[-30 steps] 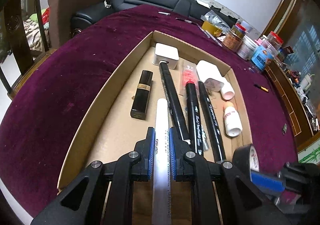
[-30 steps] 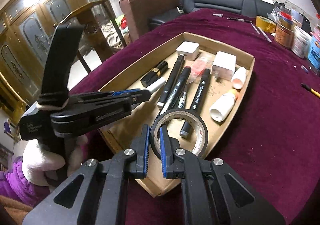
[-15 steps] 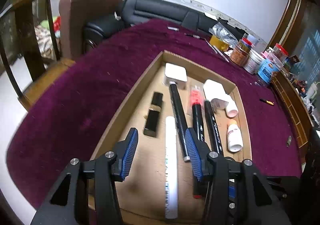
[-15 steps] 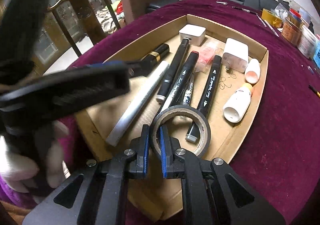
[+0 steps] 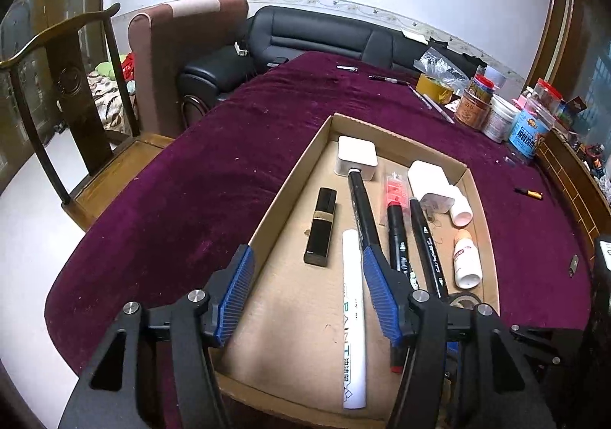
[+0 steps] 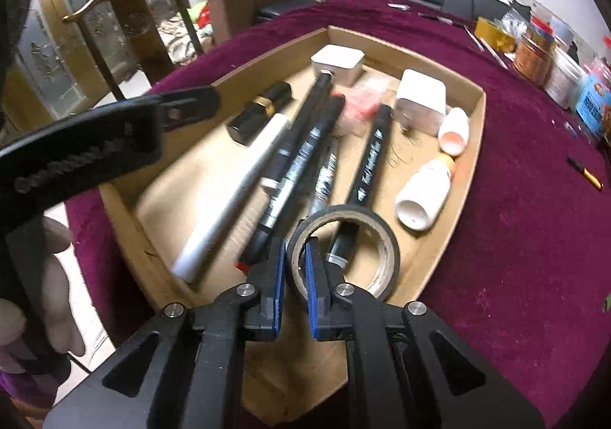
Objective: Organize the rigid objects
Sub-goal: 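Lower the tube and tape roll into the box and open both grippers, then grasp the green lighter from the carpet with the right gripper, then grasp the yellow pen with the left gripper while the right gripper holds the lighter, then carry the yellow pen and green lighter over the box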
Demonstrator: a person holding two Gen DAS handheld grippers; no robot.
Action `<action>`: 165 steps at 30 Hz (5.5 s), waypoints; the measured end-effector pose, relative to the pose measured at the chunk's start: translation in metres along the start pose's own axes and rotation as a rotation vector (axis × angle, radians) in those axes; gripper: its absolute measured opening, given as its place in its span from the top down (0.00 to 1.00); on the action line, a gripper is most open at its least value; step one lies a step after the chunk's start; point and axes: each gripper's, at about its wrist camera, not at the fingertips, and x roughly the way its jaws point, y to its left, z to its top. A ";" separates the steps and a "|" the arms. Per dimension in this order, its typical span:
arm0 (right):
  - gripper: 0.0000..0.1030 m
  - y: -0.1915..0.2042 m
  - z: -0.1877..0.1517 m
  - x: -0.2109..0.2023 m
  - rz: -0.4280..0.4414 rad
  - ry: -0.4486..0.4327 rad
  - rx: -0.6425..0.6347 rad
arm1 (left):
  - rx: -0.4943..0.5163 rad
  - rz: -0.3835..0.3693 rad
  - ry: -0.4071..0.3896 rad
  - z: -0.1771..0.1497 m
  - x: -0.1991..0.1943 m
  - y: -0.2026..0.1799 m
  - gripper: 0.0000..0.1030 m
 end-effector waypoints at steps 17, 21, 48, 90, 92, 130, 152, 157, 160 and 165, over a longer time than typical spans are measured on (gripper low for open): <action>0.83 -0.019 -0.005 -0.034 0.067 -0.128 0.053 | 0.045 0.036 0.001 -0.002 -0.005 -0.015 0.43; 0.71 -0.038 -0.008 -0.048 0.054 -0.173 0.096 | 0.036 -0.032 0.012 0.000 -0.009 -0.020 0.43; 0.68 -0.417 0.069 -0.030 -0.215 -0.070 0.916 | 0.125 -0.330 0.081 -0.005 -0.013 -0.107 0.37; 0.56 -0.373 -0.110 -0.141 -0.239 -0.201 0.871 | 0.268 -0.391 0.166 -0.051 -0.052 -0.172 0.37; 0.56 -0.378 -0.095 -0.132 -0.278 -0.193 0.864 | 0.266 -0.393 0.178 -0.051 -0.050 -0.175 0.37; 0.81 -0.311 -0.149 -0.140 -0.249 -0.124 0.637 | 0.551 -0.285 0.207 -0.068 0.054 -0.342 0.74; 0.83 -0.256 -0.112 -0.125 -0.158 -0.132 0.583 | 0.284 -0.616 0.135 -0.024 -0.037 -0.221 0.94; 0.83 -0.219 -0.086 -0.122 -0.110 -0.155 0.500 | 0.199 -0.608 0.101 -0.014 -0.047 -0.169 0.94; 0.83 -0.197 -0.072 -0.123 -0.083 -0.168 0.457 | 0.136 -0.582 0.076 -0.008 -0.049 -0.131 0.94; 0.82 -0.168 -0.055 -0.122 -0.045 -0.177 0.395 | 0.041 -0.538 0.073 -0.003 -0.042 -0.085 0.94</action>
